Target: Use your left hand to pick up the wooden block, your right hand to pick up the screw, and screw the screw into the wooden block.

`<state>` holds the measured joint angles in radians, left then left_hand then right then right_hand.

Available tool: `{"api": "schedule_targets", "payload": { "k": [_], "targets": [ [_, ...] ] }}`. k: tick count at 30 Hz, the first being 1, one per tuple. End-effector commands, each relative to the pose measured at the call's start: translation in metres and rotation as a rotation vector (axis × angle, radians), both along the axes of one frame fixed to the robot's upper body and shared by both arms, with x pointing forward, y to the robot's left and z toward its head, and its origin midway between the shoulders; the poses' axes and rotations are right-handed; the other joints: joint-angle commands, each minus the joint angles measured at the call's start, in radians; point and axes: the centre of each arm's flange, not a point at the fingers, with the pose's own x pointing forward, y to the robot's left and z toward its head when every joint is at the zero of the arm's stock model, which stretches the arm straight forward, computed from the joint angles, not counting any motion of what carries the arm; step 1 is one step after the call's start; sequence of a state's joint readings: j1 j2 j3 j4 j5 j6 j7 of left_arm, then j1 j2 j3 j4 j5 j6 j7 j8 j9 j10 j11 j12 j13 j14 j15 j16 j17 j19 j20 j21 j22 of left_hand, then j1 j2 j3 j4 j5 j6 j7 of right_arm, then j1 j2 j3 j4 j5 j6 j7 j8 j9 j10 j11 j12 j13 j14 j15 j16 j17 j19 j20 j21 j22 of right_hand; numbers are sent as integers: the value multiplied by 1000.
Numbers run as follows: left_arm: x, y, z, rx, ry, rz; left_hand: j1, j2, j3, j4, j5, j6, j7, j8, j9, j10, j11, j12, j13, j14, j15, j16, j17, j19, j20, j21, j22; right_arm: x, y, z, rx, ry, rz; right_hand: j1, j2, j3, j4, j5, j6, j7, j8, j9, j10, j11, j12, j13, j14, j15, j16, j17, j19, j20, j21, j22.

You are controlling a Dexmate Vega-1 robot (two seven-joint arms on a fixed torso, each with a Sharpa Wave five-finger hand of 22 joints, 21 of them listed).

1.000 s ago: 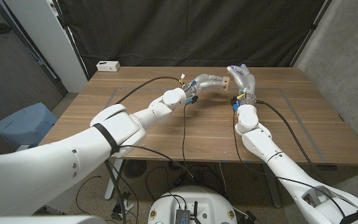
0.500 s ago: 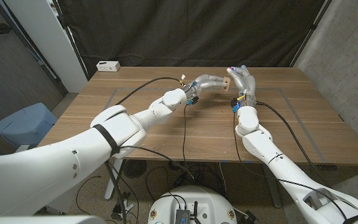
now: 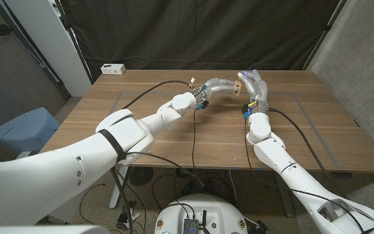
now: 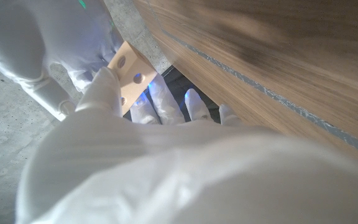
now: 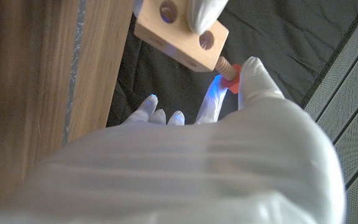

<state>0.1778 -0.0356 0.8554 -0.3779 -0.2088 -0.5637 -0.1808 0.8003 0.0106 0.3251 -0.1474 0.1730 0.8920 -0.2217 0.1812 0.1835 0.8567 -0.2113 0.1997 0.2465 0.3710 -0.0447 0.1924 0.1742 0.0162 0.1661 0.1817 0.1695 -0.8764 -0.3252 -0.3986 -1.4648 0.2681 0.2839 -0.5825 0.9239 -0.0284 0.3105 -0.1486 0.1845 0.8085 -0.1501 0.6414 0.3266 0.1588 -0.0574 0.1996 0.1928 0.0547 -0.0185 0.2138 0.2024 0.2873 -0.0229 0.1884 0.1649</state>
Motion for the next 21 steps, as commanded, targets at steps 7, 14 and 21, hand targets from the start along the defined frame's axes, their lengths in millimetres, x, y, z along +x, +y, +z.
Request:
{"api": "schedule_targets", "payload": {
  "k": [7,14,21],
  "targets": [
    [-1,-2,0,-2,-1,0,0,10,3,2,6,8,-2,10,6,-3,2,6,0,-1,-51,2,2,1,2,8,4,3,0,-7,8,7,9,4,10,-2,0,-1,-1,-6,5,3,-3,-2,-2,5,1,-4,-3,3,-5,2,0,6],
    [-1,-2,-1,-3,-2,-2,0,10,2,2,6,9,-1,10,6,-4,2,6,0,-1,-52,2,2,1,2,8,4,3,0,-7,6,8,9,5,12,-2,0,-1,-2,-3,6,2,-2,-3,-1,5,1,-4,-3,3,-6,2,1,6],
    [-1,-1,-2,-3,-1,-4,0,10,3,2,6,9,-2,10,6,-4,2,6,-1,-2,-51,2,2,0,2,8,4,4,0,-9,8,10,10,5,12,-4,-1,-1,-1,-6,9,3,-3,-4,-1,5,1,-3,-3,3,-6,2,1,6]
  ]
}}
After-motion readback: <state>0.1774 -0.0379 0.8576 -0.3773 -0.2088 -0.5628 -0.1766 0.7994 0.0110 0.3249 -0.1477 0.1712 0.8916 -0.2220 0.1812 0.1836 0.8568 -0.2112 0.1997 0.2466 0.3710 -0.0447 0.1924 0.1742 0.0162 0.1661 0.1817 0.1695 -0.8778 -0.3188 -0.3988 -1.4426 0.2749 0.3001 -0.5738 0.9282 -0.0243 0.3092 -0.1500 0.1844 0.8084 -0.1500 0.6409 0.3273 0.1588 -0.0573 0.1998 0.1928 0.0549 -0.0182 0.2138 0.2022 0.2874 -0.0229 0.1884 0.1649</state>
